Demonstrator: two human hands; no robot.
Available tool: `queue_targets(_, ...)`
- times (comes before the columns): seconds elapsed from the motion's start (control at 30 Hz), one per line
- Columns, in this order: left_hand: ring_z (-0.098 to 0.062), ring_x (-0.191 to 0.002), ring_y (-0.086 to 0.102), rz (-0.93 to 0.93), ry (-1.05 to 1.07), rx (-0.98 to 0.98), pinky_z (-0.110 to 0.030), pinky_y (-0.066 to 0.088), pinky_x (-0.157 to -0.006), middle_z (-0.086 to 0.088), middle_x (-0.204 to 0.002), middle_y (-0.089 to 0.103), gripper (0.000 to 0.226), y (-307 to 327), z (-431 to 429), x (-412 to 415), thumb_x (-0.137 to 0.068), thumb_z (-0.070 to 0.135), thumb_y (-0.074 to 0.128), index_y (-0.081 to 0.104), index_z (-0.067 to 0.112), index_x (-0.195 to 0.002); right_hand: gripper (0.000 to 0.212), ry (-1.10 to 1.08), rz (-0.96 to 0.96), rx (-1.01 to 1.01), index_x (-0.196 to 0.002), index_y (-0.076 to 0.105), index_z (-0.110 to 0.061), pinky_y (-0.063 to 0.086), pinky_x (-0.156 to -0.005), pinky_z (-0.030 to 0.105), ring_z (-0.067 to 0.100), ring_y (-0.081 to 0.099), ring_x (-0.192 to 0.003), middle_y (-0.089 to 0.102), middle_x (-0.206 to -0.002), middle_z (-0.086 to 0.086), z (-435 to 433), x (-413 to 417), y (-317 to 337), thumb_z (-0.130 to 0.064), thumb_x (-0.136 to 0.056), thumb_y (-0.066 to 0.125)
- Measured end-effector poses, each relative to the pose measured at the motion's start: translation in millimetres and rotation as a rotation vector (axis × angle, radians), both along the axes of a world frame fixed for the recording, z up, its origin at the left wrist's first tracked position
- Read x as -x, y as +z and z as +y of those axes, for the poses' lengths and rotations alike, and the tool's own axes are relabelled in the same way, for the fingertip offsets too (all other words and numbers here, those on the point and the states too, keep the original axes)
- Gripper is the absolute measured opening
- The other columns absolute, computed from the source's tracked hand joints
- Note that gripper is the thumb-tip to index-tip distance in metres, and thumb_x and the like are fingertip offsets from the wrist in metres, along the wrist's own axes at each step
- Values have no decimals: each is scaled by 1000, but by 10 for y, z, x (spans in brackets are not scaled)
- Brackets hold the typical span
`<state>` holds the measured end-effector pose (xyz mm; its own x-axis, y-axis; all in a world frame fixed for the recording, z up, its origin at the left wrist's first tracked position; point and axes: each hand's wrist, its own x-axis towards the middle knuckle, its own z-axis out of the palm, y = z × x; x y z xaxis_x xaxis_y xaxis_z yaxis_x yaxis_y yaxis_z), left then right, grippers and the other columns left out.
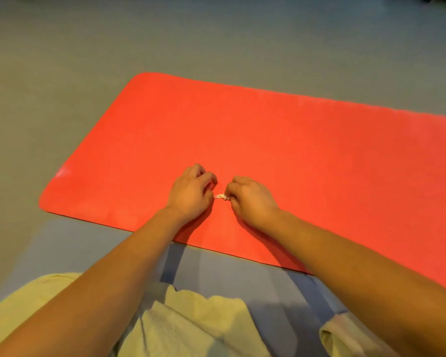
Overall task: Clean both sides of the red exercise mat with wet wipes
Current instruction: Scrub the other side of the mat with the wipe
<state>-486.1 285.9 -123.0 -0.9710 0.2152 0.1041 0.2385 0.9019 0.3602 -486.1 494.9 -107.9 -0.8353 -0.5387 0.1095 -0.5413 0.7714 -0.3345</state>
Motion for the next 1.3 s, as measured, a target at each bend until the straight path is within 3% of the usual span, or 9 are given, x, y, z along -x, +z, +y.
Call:
queue_targets(0.1, -26, -114, 52, 52, 28, 2, -41, 46, -78, 4, -128, 58, 25, -44, 87, 2, -82, 28, 56, 65, 28, -105, 12, 16, -29, 25, -94, 66, -21, 51, -73, 44, 27, 58, -91, 59, -92, 1, -27, -195, -17, -19, -86, 57)
queue_targets(0.2, -26, -109, 52, 47, 71, -8, -40, 44, -75, 6, -120, 58, 26, -35, 151, 89, -77, 27, 51, 63, 27, -100, 12, 189, -27, 19, -98, 65, -19, 49, -70, 43, 25, 56, -90, 58, -96, 1, 55, -618, -60, -20, -89, 57)
queue_targets(0.3, -25, -110, 51, 58, 93, 17, -42, 47, -78, 6, -122, 56, 40, -57, 147, 157, -79, 29, 49, 63, 29, -116, 12, 287, 8, -10, -100, 63, -19, 48, -67, 43, 24, 54, -89, 54, -97, -1, 138, -670, -68, -24, -95, 54)
queue_targets(0.43, -26, -110, 52, 53, 104, 16, -45, 48, -81, 4, -125, 56, 50, -75, 164, 207, -81, 29, 44, 64, 29, -127, 23, 196, 74, 1, -96, 65, -21, 48, -66, 42, 25, 56, -89, 54, -94, 0, 71, -45, -45, -32, -96, 46)
queue_targets(0.7, -24, -105, 51, 68, 118, 21, -42, 47, -78, 5, -118, 56, 46, -70, 192, 229, -83, 25, 47, 67, 29, -125, 14, -209, 108, -65, -95, 71, -17, 47, -65, 38, 31, 60, -92, 62, -93, 5, 76, 1212, 51, -20, -90, 58)
queue_targets(0.9, -25, -110, 50, 100, 143, 53, -43, 43, -81, 3, -124, 52, 43, -146, 238, 186, -83, 25, 49, 64, 29, -122, 11, 20, 118, -5, -97, 65, -18, 50, -68, 42, 26, 57, -91, 58, -95, 0, 156, 551, -69, -22, -92, 55)
queue_targets(1.03, -25, -130, 46, 113, 93, 42, -45, 43, -95, 2, -146, 49, 45, -200, 283, 181, -81, 20, 54, 60, 23, -126, 18, 125, 172, -29, -97, 64, -18, 48, -69, 42, 25, 55, -92, 56, -96, 0, 221, 649, -100, -29, -94, 49)
queue_targets(1.13, -22, -141, 42, 92, 55, 49, -45, 40, -104, 4, -156, 45, 57, -205, 284, 189, -80, 21, 50, 56, 25, -136, 16, 35, 235, -57, -93, 66, -17, 49, -69, 43, 30, 57, -91, 57, -93, 4, 162, 1208, -107, -26, -92, 53)
queue_targets(1.3, -20, -137, 45, 62, 74, 41, -45, 41, -103, 8, -154, 48, 58, -176, 286, 214, -81, 23, 48, 58, 28, -138, 14, -198, 200, -160, -93, 71, -15, 50, -68, 42, 36, 60, -93, 64, -94, 8, 69, 2025, -2, -16, -86, 59)
